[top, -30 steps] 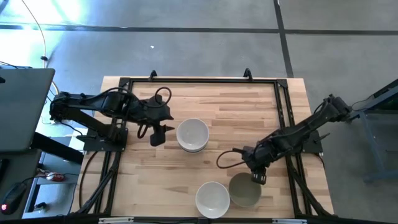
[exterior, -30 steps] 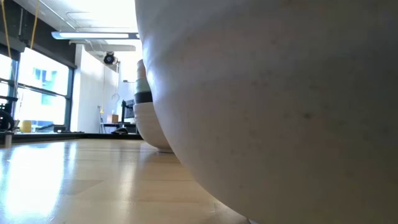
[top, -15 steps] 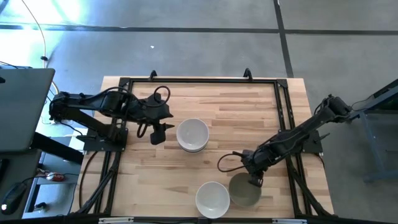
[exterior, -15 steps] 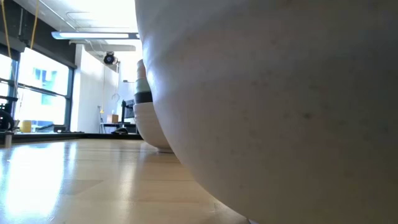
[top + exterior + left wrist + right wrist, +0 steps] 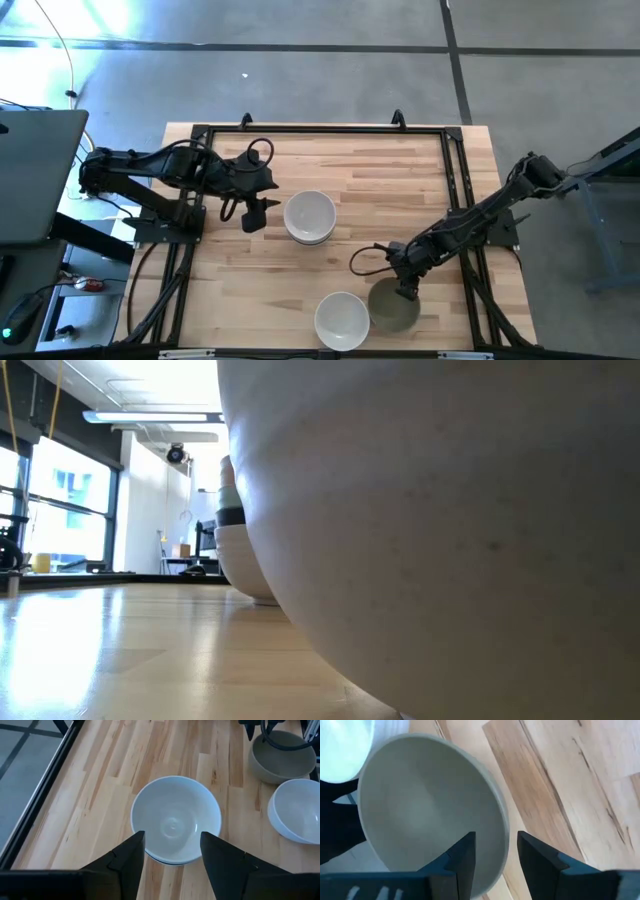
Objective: Nest bowls inside each other
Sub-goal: Stack the gray bowl on the white bowl
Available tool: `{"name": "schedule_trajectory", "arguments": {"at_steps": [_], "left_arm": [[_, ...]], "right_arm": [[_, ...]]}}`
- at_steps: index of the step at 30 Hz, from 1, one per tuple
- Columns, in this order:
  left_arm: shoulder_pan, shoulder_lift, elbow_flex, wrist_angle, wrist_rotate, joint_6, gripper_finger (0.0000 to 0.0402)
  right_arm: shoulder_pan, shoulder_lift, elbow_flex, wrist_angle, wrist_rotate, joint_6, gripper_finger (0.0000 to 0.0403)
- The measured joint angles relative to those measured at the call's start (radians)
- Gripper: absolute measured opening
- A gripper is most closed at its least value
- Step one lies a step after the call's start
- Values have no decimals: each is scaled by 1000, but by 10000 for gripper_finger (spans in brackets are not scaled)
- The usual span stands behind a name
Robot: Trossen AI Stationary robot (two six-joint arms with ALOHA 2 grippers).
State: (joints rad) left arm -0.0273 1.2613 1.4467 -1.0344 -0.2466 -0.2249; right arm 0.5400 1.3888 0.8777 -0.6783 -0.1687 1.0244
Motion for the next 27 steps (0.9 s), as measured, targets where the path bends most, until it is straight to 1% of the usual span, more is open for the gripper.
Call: {"name": "schedule_trajectory", "arguments": {"at_steps": [4,12,18,27], "left_arm": [[0,0,0,0,0,0,182],[0,0,0,0,1,0,182],[0,0,0,0,15,4,182],[0,0,0,0,19,12,182]], "right_arm": [[0,1,-5,3,13,-1,136],[0,45,-6,4,29,-20,114],[0,70,-6,0,28,-38,113],[-2,71,-6,1,29,-38,113]]}}
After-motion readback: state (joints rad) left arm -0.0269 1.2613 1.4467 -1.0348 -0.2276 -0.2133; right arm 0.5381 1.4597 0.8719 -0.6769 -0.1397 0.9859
